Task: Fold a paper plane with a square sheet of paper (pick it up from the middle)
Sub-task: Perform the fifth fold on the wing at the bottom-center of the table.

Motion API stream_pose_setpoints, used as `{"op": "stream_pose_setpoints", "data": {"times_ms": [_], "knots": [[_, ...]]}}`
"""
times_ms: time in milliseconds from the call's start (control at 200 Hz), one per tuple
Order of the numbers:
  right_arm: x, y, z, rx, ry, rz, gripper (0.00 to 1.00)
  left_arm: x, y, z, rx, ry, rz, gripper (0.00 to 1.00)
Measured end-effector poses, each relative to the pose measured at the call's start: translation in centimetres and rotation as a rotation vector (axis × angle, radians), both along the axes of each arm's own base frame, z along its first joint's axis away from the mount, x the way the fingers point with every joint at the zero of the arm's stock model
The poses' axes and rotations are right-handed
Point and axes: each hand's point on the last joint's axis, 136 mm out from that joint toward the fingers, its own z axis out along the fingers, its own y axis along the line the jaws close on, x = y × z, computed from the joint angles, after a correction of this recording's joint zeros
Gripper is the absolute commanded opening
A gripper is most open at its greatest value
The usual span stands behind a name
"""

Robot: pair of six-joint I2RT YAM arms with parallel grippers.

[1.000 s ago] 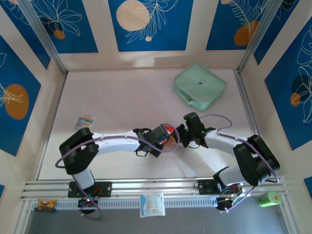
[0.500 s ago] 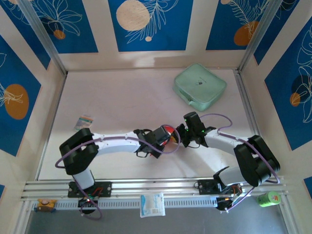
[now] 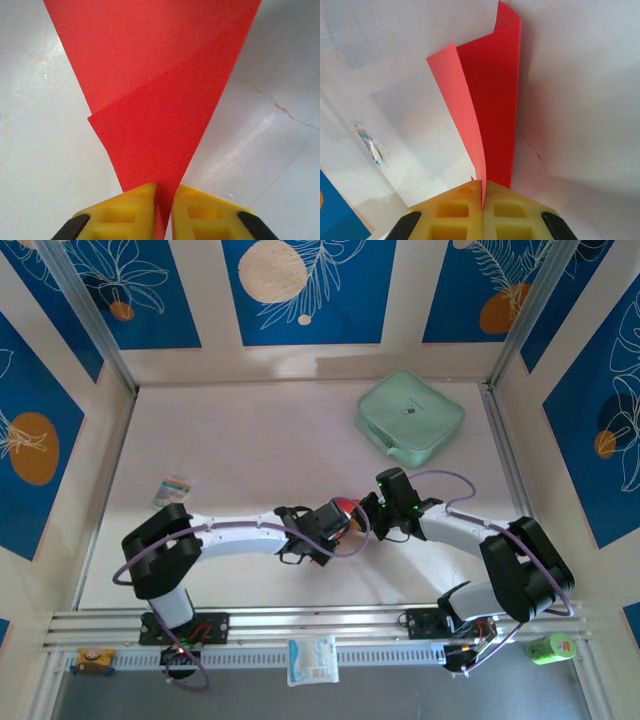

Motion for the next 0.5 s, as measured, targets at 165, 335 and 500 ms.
{"op": "stream_pose_setpoints", "data": {"times_ms": [165, 335, 500], "knots": [[0.0, -0.3, 0.1, -0.015, -0.007, 0.014, 0.14, 0.1, 0.1, 0.0, 0.003, -0.006, 0.003, 0.12], [-0.2, -0.9, 1.1, -0.038, -0.043, 0.036, 0.31, 0.2, 0.2, -0.1, 0.007, -0.011, 0.007, 0.1], [-0.3, -2.6, 3.2, -0.08, -0.121, 0.035, 0.36, 0.0, 0.5, -0.7, 0.008, -0.009, 0.01, 0.09]]}}
